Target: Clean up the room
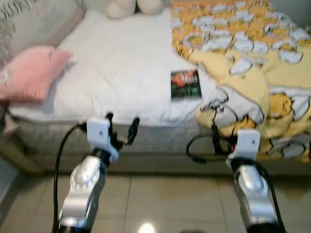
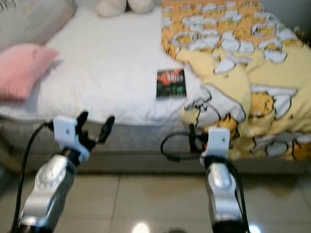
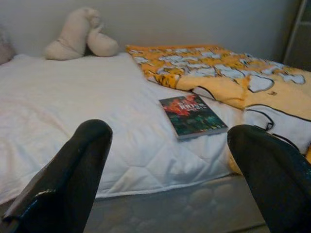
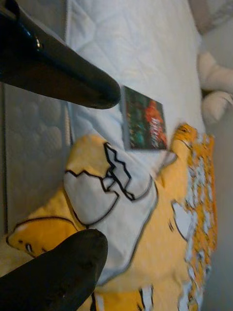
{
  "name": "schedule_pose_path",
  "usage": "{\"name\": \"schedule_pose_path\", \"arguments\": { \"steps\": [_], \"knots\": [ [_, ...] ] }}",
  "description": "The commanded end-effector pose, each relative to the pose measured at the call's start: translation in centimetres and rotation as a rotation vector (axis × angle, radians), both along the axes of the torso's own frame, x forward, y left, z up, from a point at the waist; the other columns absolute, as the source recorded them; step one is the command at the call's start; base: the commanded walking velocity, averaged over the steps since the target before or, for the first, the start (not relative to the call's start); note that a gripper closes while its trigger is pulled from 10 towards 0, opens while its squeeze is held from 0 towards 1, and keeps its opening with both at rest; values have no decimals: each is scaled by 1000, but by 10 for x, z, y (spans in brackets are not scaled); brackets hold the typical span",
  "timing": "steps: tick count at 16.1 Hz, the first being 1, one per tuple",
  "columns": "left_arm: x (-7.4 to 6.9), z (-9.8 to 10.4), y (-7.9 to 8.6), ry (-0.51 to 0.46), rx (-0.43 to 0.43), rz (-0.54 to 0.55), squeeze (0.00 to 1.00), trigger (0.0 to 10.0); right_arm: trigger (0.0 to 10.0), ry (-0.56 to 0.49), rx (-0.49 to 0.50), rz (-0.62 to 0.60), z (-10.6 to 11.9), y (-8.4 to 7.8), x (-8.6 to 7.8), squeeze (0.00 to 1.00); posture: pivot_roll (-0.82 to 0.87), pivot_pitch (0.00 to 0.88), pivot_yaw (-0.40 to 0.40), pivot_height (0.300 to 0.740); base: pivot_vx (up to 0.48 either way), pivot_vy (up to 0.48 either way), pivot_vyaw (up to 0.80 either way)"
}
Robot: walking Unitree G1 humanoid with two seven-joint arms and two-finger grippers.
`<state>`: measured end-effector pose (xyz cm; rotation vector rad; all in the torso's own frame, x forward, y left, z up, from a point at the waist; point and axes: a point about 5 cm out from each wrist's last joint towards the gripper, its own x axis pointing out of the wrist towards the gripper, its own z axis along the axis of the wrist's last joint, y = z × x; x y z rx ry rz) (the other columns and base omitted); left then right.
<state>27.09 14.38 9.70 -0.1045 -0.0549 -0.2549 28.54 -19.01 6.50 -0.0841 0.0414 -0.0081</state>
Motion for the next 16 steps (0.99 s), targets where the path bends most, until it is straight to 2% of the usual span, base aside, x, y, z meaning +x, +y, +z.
{"name": "schedule_pose_path", "arguments": {
  "steps": [1, 6, 9, 16],
  "knots": [
    [1, -1, 1, 12, -4, 18, 0, 10000, 10000, 8, -16, 15, -1, 2, 1, 8, -176, 0, 121, 740, 454, 0, 0],
    [0, -9, -1, 70, -75, 78, 0, 10000, 10000, 7, -35, 42, 0, 5, 1, 12, -180, 0, 123, 740, 445, 0, 0],
    [0, -10, -8, 73, -60, 51, 0, 10000, 10000, 6, -39, 45, 0, 5, 2, 12, -183, 0, 124, 740, 439, 0, 0],
    [3, -10, -11, 68, -44, 15, 0, 10000, 10000, -1, -48, 54, 2, 5, 4, 16, -186, 0, 129, 740, 445, 0, 0]
  ]
}}
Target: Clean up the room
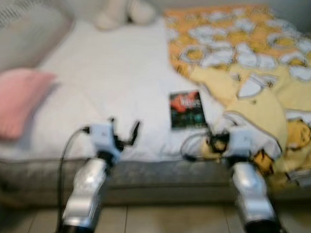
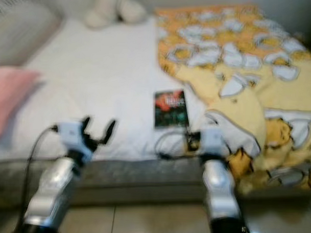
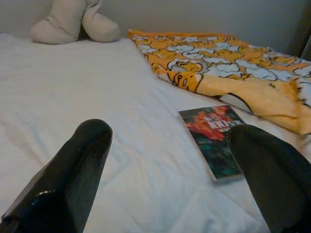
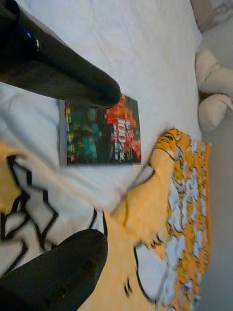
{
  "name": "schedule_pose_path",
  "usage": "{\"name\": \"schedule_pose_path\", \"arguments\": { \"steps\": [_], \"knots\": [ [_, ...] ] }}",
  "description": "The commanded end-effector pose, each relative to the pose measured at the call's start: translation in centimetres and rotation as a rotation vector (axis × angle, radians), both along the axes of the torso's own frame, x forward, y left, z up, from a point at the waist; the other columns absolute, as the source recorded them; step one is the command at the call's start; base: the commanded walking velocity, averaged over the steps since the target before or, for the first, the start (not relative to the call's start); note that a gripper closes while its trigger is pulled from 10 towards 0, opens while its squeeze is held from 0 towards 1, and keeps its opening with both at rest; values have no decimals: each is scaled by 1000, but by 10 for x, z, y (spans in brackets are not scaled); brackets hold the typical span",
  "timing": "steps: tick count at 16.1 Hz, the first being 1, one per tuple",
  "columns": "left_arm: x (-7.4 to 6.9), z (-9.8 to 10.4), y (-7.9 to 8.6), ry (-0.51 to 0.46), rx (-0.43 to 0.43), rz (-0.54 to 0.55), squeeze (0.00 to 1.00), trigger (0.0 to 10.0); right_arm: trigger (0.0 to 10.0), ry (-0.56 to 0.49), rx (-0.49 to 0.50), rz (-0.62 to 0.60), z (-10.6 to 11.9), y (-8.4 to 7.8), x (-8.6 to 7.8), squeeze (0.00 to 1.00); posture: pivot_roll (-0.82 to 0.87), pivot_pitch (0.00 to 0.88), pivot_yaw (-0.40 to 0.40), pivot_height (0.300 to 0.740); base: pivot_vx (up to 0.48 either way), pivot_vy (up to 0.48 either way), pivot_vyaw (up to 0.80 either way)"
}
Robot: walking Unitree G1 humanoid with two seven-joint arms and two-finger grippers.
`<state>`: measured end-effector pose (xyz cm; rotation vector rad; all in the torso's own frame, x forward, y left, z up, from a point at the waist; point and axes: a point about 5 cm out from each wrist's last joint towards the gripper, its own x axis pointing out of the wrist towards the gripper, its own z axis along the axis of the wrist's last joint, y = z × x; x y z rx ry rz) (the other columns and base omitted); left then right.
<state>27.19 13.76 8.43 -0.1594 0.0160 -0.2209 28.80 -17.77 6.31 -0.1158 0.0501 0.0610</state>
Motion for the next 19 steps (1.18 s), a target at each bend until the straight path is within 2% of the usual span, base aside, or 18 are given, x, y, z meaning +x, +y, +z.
{"name": "schedule_pose_path", "arguments": {
  "steps": [1, 7, 8, 10, 12, 15, 17, 19],
  "knots": [
    [2, 3, -5, -9, -1, -18, 0, 10000, 10000, -15, -18, -11, 4, -7, 2, 16, -187, 0, 128, 740, 454, 0, 0],
    [1, 2, -8, -8, -4, -36, 0, 10000, 10000, -13, -35, -1, 7, -6, 8, 16, -186, 0, 135, 740, 454, 0, 0],
    [0, 1, -8, 3, 4, -35, 0, 10000, 10000, 12, -2, -4, 6, -5, 12, 16, -184, 0, 137, 740, 461, 0, 0],
    [-3, 2, -4, 6, 13, -38, 0, 10000, 10000, 69, 74, -86, 7, -13, 30, 16, -152, 0, 148, 740, 0, 0, 0],
    [-6, 4, 1, 6, 26, -41, 0, 10000, 10000, 86, 73, -112, 6, -16, 35, 20, -132, 0, 158, 740, 0, 0, 0],
    [-21, 8, 21, 30, 91, -49, 0, 10000, 10000, 129, 39, -195, 1, -23, 43, 12, -42, 0, 194, 740, 0, 0, 0],
    [-35, 12, 31, 55, 119, -59, 0, 10000, 10000, 183, 63, -260, -10, -28, 40, 16, 7, 10, 222, 740, 0, 0, 0],
    [-48, 15, 40, 86, 148, -69, 0, 10000, 10000, 223, 49, -362, -20, -39, 34, 20, 58, 67, 250, 740, 0, 0, 0]
  ]
}}
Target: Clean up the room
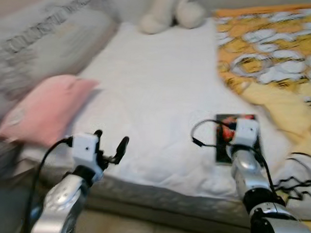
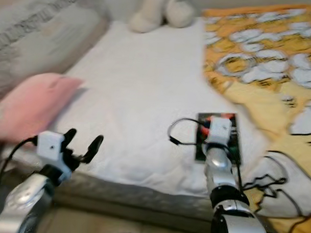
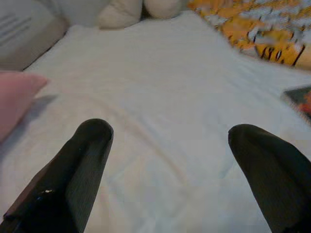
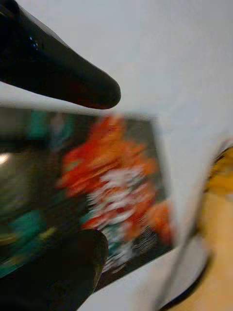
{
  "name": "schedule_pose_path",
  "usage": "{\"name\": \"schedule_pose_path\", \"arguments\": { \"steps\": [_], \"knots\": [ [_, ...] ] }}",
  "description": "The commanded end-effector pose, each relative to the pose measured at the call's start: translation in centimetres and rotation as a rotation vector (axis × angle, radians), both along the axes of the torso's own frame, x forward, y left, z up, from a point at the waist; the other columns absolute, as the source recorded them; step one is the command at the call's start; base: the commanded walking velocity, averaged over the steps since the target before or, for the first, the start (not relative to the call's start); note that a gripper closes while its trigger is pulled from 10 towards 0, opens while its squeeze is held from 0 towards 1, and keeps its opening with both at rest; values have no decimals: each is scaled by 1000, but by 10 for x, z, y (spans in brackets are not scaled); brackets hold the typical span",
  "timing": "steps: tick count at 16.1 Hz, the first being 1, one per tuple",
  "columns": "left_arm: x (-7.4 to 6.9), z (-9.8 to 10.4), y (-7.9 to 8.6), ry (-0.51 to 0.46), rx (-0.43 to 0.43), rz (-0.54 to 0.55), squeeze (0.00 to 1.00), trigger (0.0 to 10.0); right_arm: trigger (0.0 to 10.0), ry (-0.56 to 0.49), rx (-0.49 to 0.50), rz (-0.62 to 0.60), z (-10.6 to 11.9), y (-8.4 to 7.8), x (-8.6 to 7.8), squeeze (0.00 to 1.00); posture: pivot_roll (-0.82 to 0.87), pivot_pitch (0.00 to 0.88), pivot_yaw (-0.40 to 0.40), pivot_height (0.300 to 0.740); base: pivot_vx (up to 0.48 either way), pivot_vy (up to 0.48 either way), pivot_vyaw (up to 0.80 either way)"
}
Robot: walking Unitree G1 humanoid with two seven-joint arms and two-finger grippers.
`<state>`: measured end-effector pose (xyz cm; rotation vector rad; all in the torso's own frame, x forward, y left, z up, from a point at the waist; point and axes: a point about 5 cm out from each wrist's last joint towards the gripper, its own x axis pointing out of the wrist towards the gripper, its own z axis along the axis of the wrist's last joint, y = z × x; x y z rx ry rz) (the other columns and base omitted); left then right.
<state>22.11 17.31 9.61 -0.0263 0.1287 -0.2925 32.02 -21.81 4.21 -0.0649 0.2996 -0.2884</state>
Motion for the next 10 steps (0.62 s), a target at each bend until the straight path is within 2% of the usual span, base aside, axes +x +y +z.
{"name": "schedule_pose_path", "arguments": {
  "steps": [1, 3, 6, 8, 10],
  "knots": [
    [-4, 4, 10, 14, 23, 9, 0, 10000, 10000, -4, -35, -65, -1, -6, -2, 20, 73, 81, 260, 740, 0, 0, 0],
    [-11, 6, 17, 39, 43, 13, 0, 10000, 10000, 8, -91, -116, -3, -14, -7, 24, 93, 107, 275, 740, 0, 0, 0],
    [-20, 8, 20, 67, 51, 12, 0, 10000, 10000, 9, -162, -188, -3, -30, -13, 31, 96, 121, 279, 740, 0, 0, 0],
    [-27, 6, 15, 96, 42, 0, 0, 10000, 10000, 20, -237, -272, -1, -53, -21, 31, 86, 117, 270, 740, 0, 0, 0],
    [-28, 6, 13, 103, 36, 0, 0, 10000, 10000, 47, -216, -282, -4, -59, -25, 31, 85, 115, 269, 740, 0, 0, 0]
  ]
}}
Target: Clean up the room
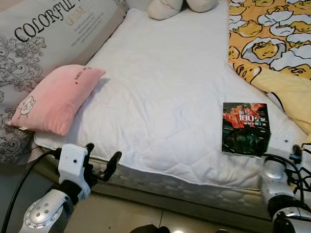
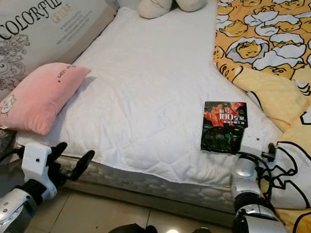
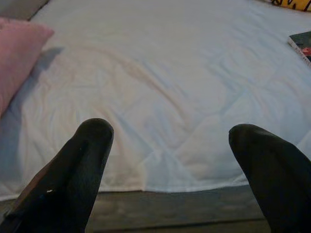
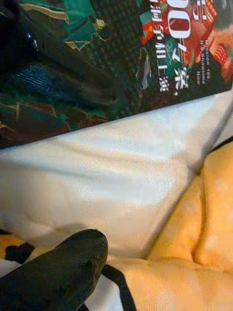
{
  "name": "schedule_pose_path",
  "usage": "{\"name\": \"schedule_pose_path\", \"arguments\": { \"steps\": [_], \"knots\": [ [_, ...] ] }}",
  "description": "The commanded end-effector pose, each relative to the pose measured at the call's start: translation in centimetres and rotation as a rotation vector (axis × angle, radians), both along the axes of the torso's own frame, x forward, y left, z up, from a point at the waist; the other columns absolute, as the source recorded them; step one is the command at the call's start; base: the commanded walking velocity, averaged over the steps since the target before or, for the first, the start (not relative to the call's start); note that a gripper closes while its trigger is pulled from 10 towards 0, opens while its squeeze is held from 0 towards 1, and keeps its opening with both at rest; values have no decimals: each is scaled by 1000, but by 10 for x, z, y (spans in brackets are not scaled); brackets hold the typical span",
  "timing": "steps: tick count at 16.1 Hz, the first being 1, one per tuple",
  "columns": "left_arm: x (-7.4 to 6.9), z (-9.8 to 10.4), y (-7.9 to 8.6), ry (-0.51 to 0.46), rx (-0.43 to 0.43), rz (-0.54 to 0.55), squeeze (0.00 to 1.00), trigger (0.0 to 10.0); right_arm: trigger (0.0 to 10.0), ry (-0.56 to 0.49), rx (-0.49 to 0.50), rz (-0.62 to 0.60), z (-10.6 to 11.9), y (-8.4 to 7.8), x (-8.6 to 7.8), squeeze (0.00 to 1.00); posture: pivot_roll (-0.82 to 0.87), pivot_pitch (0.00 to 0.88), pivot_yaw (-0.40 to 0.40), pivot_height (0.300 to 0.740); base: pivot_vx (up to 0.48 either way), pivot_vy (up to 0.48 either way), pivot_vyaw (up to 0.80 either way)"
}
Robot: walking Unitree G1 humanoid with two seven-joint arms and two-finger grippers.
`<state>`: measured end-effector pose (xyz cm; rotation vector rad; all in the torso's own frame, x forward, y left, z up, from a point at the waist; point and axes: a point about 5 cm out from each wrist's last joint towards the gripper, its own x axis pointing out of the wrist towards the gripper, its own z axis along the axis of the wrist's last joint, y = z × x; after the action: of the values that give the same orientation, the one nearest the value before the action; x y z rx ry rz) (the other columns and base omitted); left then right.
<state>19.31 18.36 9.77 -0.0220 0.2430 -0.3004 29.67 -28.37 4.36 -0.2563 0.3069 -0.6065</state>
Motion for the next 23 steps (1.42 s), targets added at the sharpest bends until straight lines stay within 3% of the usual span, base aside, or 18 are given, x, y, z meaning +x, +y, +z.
{"name": "schedule_pose_path", "arguments": {
  "steps": [1, 2, 4, 9, 15, 18, 21, 23],
  "knots": [
    [0, 5, 2, -7, 15, 8, 0, 10000, 10000, 34, 91, 16, -12, 8, -3, 27, 88, 115, 270, 740, 0, 0, 0],
    [0, 5, 1, -5, 15, 7, 0, 10000, 10000, 43, 208, 68, -18, 17, -1, 27, 89, 115, 271, 740, 0, 0, 0],
    [0, 6, 3, -1, 19, 9, 0, 10000, 10000, 59, 273, 138, -21, 30, 3, 20, 92, 116, 272, 740, 0, 0, 0],
    [0, 8, 1, -4, 15, 19, 0, 10000, 10000, 36, 278, 184, -18, 39, 8, 20, 97, 123, 265, 740, 0, 0, 0],
    [4, 9, -4, -13, 1, 20, 0, 10000, 10000, -52, 129, 272, -6, 62, 17, 27, 83, 126, 255, 740, 0, 0, 0],
    [3, 8, -7, -13, -8, 22, 0, 10000, 10000, -108, 210, 298, -8, 84, 16, 27, 85, 128, 244, 740, 0, 0, 0],
    [3, 9, -8, -17, -12, 24, 0, 10000, 10000, -140, 189, 317, -2, 88, 20, 27, 83, 127, 239, 740, 0, 0, 0],
    [3, 8, -10, -19, -15, 26, 0, 10000, 10000, -122, 257, 292, -5, 89, 21, 27, 83, 124, 234, 740, 0, 0, 0]
  ]
}}
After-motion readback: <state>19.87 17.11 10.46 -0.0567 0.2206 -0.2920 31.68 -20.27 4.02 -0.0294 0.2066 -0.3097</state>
